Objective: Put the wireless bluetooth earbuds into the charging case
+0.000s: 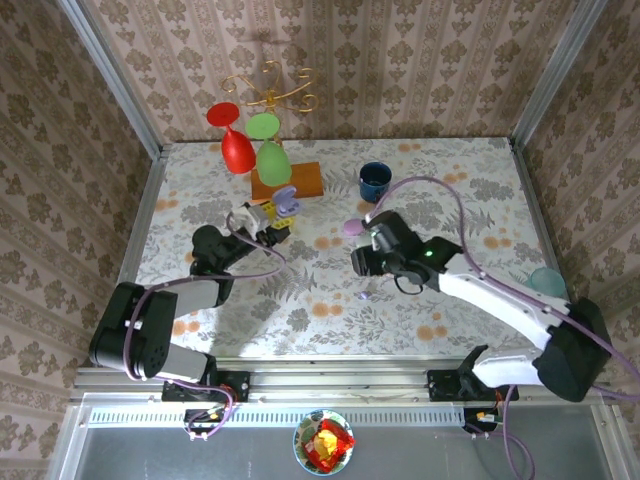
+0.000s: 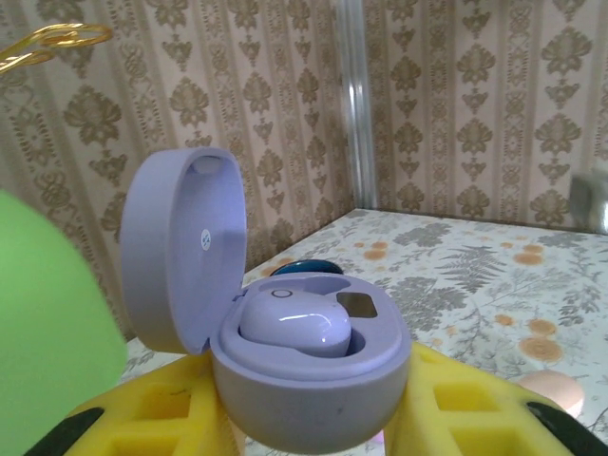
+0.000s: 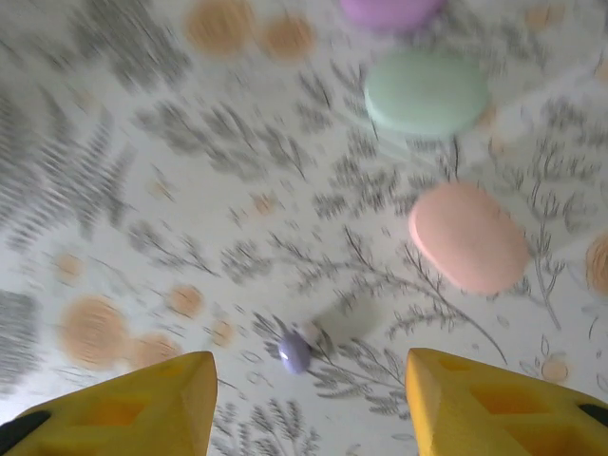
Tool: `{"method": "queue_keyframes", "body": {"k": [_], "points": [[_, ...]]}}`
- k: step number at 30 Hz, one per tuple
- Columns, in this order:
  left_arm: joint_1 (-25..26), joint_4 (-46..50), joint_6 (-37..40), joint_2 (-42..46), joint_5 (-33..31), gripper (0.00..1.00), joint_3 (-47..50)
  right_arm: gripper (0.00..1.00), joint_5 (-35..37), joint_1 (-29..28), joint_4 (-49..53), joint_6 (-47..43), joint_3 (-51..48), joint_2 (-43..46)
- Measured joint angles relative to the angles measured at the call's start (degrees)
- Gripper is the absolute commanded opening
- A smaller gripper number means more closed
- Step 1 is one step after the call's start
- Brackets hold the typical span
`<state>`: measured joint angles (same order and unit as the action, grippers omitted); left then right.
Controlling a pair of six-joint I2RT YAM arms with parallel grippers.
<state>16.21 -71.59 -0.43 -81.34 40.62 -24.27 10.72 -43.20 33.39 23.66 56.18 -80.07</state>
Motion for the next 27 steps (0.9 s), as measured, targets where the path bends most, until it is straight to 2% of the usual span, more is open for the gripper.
{"method": "queue_keyframes", "body": {"k": [3, 13, 19, 27], "points": [[-1.0, 0.0, -0.2, 0.0, 0.0, 0.35, 0.4, 0.56, -0.9, 0.0, 0.0, 0.6, -0.9, -4.8], [-1.2, 0.0, -1.5, 0.0, 0.5, 0.35, 1.0, 0.57, -10.7, 2.1, -5.1, -1.4, 1.1, -17.3], [-1.2, 0.0, -1.5, 0.6, 0.7, 0.35, 1.7, 0.57, -16.2, 5.1, -7.4, -4.2, 2.8, -20.8], [-1.2, -0.1, -1.9, 2.0, 0.7, 0.35, 1.8, 0.55, -22.7, 7.9, -7.0, -7.1, 2.9, -21.0]]}}
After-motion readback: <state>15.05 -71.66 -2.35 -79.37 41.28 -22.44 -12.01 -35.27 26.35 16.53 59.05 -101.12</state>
